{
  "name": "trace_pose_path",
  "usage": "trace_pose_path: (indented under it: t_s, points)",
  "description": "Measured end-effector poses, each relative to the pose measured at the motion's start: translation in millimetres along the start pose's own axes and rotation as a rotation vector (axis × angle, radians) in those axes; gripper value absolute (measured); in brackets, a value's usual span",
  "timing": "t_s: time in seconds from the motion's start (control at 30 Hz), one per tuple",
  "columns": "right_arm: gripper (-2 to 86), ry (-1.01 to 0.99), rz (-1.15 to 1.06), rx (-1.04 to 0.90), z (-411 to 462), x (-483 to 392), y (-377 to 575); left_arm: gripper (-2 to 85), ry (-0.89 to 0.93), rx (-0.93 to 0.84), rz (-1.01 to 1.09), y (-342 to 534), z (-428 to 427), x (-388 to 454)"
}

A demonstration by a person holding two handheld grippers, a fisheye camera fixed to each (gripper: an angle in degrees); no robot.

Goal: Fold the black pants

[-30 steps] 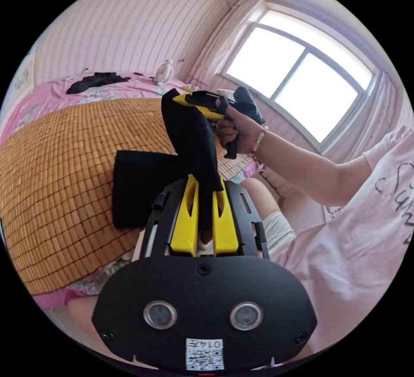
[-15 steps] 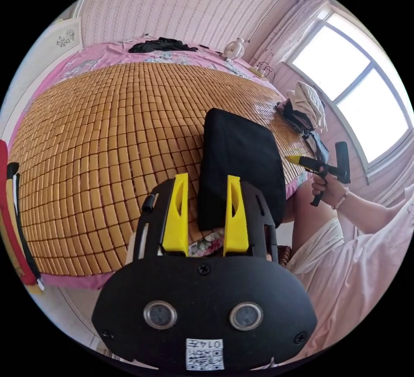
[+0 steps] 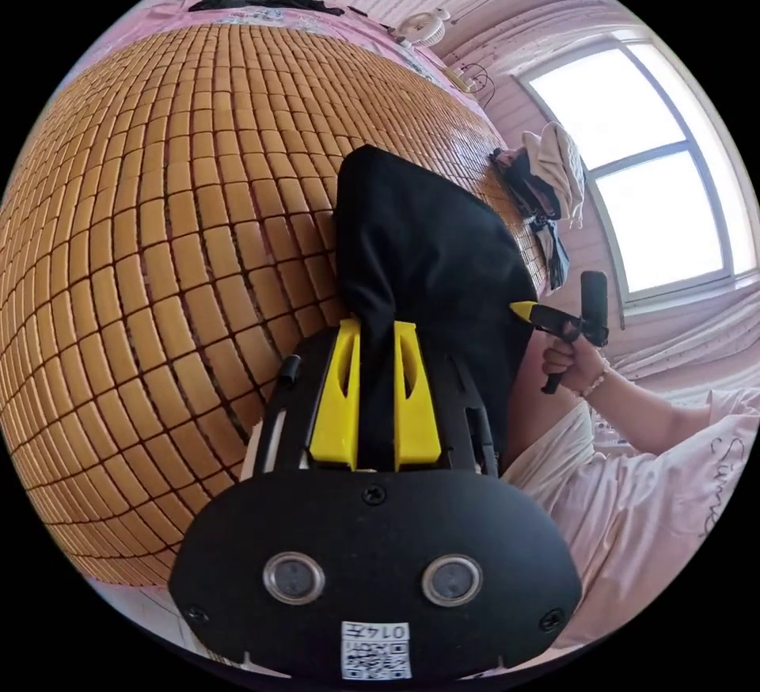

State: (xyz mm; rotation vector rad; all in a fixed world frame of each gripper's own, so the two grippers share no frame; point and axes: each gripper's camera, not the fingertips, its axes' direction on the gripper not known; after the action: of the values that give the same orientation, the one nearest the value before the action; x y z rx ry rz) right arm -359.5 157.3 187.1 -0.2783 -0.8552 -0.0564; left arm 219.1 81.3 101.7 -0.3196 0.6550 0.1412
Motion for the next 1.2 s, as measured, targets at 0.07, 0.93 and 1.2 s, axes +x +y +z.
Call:
trace_pose_path:
  t_s: [0.07, 0.93, 1.2]
  points:
    - [2.8, 0.011, -0.179, -0.071, 11.4, -65.2, -26.2, 4.9, 0.007, 0.067, -0.042, 25.8, -6.0, -2.3]
    - [7.9, 0.064, -1.028, -0.45, 451.5, -634.8, -183.9, 5.7, -0.547, 1.286, -0.926, 381.7, -340.4, -71.8]
    - [8.1, 0.23, -1.149, -0.467, 369.7, -517.1, -123.3, 6.9, -0.835, 0.874, -0.84, 313.2, -331.2, -61.4]
